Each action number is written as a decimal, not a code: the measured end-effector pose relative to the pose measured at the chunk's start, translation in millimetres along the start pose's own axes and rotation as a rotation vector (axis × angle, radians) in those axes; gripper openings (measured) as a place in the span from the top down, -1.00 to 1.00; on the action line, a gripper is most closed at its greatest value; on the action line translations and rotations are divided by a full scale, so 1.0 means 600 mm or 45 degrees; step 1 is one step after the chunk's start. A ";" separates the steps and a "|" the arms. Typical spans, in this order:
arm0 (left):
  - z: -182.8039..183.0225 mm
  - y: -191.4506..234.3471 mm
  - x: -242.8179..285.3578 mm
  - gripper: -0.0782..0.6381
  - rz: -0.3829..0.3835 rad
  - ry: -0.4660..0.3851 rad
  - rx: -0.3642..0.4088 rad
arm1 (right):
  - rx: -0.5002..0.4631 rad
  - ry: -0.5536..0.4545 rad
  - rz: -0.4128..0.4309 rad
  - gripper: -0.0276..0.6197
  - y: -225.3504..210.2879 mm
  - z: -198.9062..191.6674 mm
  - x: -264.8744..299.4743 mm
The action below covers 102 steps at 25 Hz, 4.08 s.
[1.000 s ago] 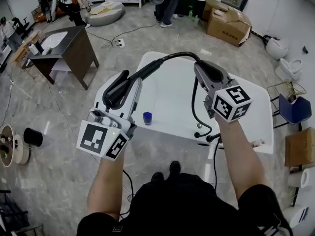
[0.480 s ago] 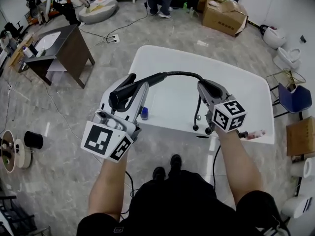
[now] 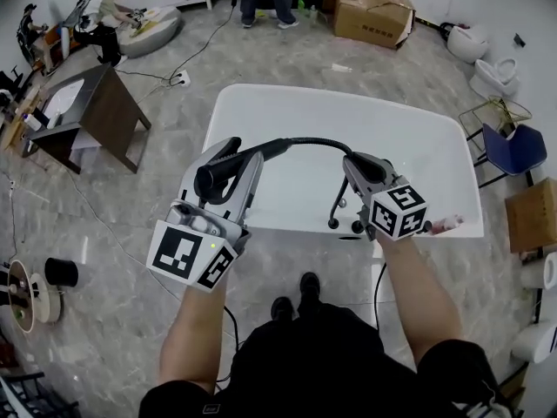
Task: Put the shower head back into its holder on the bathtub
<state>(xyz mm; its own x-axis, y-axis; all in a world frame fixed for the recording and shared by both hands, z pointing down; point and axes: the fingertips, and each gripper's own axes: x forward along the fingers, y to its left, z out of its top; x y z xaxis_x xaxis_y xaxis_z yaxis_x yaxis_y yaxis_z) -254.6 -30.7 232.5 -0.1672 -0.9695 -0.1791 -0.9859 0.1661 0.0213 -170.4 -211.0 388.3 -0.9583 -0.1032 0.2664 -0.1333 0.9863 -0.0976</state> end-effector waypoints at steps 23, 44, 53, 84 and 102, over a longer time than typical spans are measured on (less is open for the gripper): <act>-0.169 -0.082 0.082 0.40 -0.133 0.250 -0.102 | 0.208 0.376 -0.015 0.72 -0.050 -0.296 -0.016; -0.163 -0.167 0.132 0.40 -0.334 0.210 -0.163 | 0.297 0.448 0.100 0.56 -0.020 -0.344 -0.051; -0.253 -0.221 0.158 0.40 -0.419 0.343 -0.100 | 0.332 0.170 -0.045 0.81 -0.072 -0.244 -0.119; -0.587 -0.301 0.177 0.40 -0.524 0.826 -0.051 | 0.466 0.067 -0.140 0.87 -0.088 -0.249 -0.205; -0.714 -0.331 0.152 0.40 -0.556 0.975 -0.017 | 0.514 0.104 -0.155 0.87 -0.070 -0.297 -0.241</act>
<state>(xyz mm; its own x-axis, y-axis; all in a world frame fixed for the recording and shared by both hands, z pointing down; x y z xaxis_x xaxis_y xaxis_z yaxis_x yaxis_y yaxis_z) -78.2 -229.5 633.3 0.2694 -0.8009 0.5348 -0.9623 -0.2452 0.1175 18.7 -214.5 524.8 -0.9086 -0.1888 0.3727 -0.3476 0.8364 -0.4238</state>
